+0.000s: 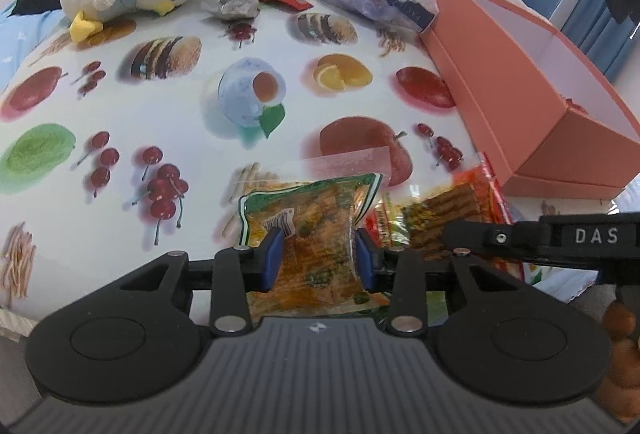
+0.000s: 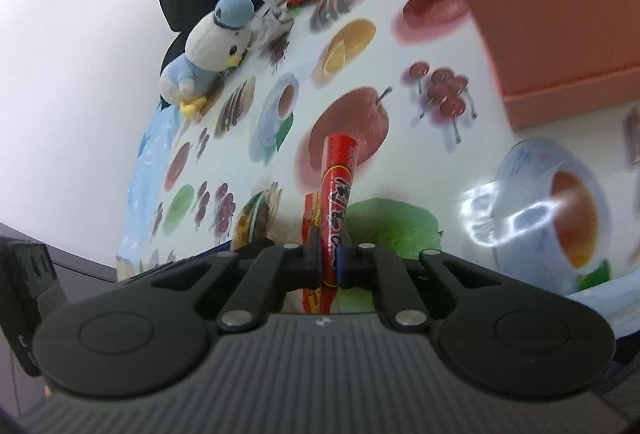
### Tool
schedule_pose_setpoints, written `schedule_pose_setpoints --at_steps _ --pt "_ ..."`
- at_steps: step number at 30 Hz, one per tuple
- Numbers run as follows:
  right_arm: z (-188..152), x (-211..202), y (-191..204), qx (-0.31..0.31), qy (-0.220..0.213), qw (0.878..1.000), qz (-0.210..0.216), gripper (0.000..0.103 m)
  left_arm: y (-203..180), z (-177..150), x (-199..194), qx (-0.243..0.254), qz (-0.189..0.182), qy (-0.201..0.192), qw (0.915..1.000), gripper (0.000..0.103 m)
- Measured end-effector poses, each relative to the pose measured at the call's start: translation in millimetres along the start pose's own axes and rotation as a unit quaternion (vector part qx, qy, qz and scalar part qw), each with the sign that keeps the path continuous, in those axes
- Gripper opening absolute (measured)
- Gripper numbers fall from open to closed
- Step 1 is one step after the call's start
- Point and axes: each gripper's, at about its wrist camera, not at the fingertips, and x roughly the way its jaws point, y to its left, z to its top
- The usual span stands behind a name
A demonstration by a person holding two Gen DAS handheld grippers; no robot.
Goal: Organize snacks
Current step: 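Carry the pastry pack and strip pack over the pink box with both tools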
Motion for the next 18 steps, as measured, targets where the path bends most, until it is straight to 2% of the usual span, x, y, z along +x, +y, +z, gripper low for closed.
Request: schedule_pose_setpoints --at_steps 9,18 --pt "-3 -40 13 -0.05 -0.049 0.996 -0.051 0.009 -18 8 -9 0.009 0.001 0.0 1.0 0.033" --pt "-5 -77 18 -0.082 -0.093 0.988 -0.091 0.009 -40 12 -26 0.013 -0.019 -0.013 0.9996 0.03"
